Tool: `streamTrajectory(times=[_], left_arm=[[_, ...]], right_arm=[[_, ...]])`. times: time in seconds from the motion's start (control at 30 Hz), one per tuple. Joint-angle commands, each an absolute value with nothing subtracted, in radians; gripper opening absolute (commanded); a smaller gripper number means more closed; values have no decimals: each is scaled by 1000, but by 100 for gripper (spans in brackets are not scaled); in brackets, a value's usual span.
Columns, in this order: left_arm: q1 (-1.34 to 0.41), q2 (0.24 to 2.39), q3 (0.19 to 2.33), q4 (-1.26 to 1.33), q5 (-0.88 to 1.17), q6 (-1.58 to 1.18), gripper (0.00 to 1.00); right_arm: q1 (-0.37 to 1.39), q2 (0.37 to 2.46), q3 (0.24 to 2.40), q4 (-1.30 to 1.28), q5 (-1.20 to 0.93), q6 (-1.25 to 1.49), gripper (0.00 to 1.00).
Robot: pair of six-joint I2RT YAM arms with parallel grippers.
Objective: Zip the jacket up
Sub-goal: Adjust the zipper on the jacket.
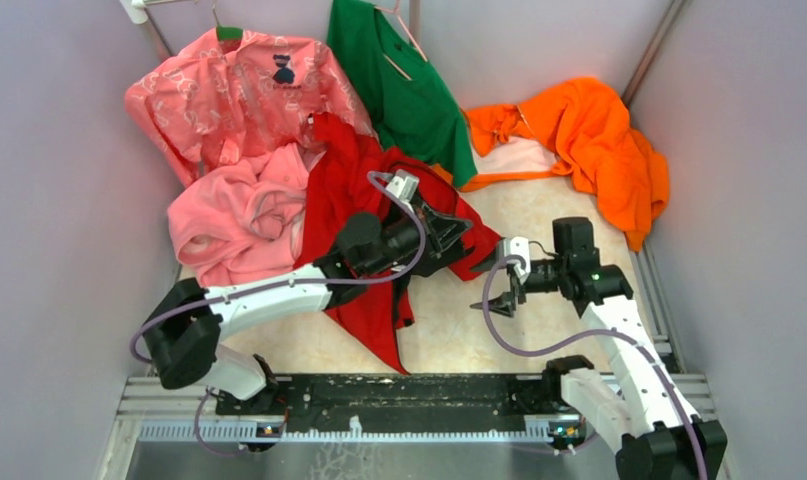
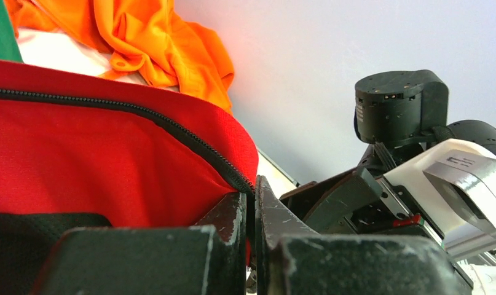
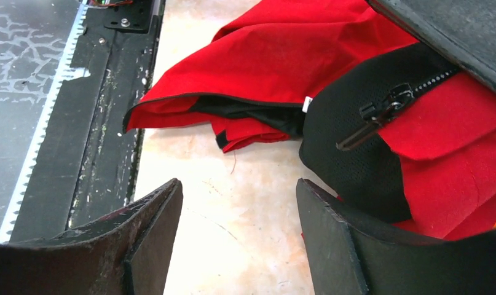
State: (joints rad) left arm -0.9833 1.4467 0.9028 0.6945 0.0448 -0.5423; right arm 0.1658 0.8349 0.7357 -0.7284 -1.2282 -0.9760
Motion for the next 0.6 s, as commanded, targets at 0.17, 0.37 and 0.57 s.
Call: streamTrajectory(times=[0.17,0.37,0.57], left_arm=[[-1004,1467,1032,490,-181,-636,0],[-1059,1512,1185,216,-399,-749,0],[-1113,1569,1305,50,-554,-790,0]], right_arm=[[158,847,792,-563,-1118,-787,62],[172,836,750,-407,-1089,-632,59],[195,856,723,-251,-1052,-513,54]])
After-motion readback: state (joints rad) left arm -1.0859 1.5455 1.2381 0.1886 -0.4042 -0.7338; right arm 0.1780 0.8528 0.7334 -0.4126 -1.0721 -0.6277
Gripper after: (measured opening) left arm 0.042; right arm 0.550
